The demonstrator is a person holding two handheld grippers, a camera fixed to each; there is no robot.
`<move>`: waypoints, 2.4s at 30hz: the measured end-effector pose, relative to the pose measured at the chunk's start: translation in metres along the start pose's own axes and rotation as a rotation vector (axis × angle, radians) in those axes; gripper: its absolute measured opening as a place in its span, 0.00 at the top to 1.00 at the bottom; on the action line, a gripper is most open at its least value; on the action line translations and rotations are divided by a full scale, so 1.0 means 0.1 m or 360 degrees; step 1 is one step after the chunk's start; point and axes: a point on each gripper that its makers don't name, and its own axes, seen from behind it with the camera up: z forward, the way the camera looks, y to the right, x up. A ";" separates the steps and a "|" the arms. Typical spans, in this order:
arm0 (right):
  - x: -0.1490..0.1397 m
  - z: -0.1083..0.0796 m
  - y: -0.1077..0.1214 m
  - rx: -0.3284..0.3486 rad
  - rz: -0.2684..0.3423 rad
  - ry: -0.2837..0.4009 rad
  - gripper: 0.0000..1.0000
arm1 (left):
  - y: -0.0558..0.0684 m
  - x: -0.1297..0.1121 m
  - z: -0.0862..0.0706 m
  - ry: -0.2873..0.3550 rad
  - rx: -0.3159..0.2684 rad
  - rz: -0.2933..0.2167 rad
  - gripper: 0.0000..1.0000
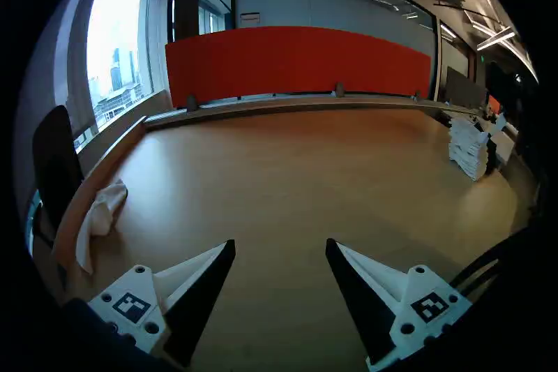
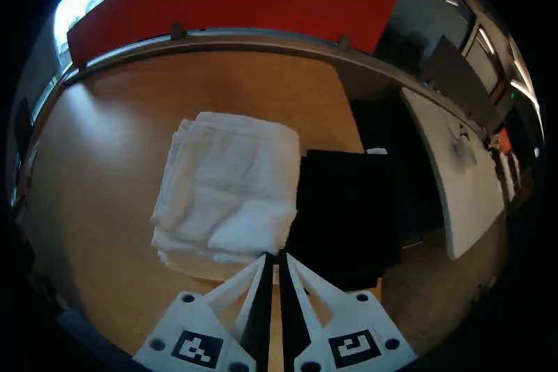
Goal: Fold towel
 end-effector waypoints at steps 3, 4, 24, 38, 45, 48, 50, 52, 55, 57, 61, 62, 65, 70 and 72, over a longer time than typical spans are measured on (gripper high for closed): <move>-0.02 0.02 0.00 -0.0009 0.0005 -0.0006 0.90 | 0.00 0.00 0.00 -0.0001 0.0001 0.0000 0.03; -0.03 0.03 0.00 -0.0010 0.0007 -0.0008 0.89 | 0.00 0.00 -0.01 -0.0001 0.0000 0.0000 0.03; -0.11 0.04 -0.04 -0.0035 -0.0013 0.0027 0.03 | -0.02 0.02 -0.01 0.0007 0.0000 -0.0002 0.04; 0.06 -0.09 -0.17 -0.0039 0.0125 0.0252 0.00 | -0.03 0.04 0.00 0.0017 0.0008 -0.0013 0.04; 0.30 -0.20 -0.23 -0.0067 0.0248 0.0498 0.00 | -0.05 0.06 -0.01 0.0021 0.0016 -0.0032 0.04; 0.41 -0.26 -0.24 -0.0091 0.0295 0.0620 0.00 | -0.06 0.07 0.00 0.0022 0.0018 -0.0041 0.04; 0.49 -0.31 -0.23 -0.0118 0.0322 0.0706 0.00 | -0.06 0.08 0.00 0.0025 0.0018 -0.0042 0.03; 0.56 -0.36 -0.22 -0.0144 0.0344 0.0793 0.00 | -0.06 0.09 0.00 0.0026 0.0018 -0.0040 0.03; 0.67 -0.46 -0.22 -0.0174 0.0374 0.0917 0.00 | -0.06 0.10 0.00 0.0028 0.0017 -0.0038 0.04; 0.73 -0.53 -0.24 -0.0184 0.0394 0.0991 0.00 | -0.06 0.11 0.00 0.0029 0.0016 -0.0038 0.04; 0.82 -0.60 -0.30 -0.0183 0.0422 0.1097 0.00 | -0.06 0.14 0.01 0.0035 0.0016 -0.0042 0.04; 0.84 -0.61 -0.30 -0.0183 0.0428 0.1114 0.00 | -0.06 0.14 0.01 0.0036 0.0017 -0.0044 0.04; 0.89 -0.64 -0.33 -0.0181 0.0444 0.1158 0.00 | -0.06 0.16 0.02 0.0041 0.0021 -0.0050 0.03; 0.98 -0.68 -0.34 -0.0182 0.0456 0.1228 0.00 | -0.06 0.21 0.02 0.0056 0.0029 -0.0071 0.04; 1.01 -0.71 -0.35 -0.0180 0.0455 0.1258 0.00 | -0.06 0.24 0.02 0.0065 0.0032 -0.0081 0.04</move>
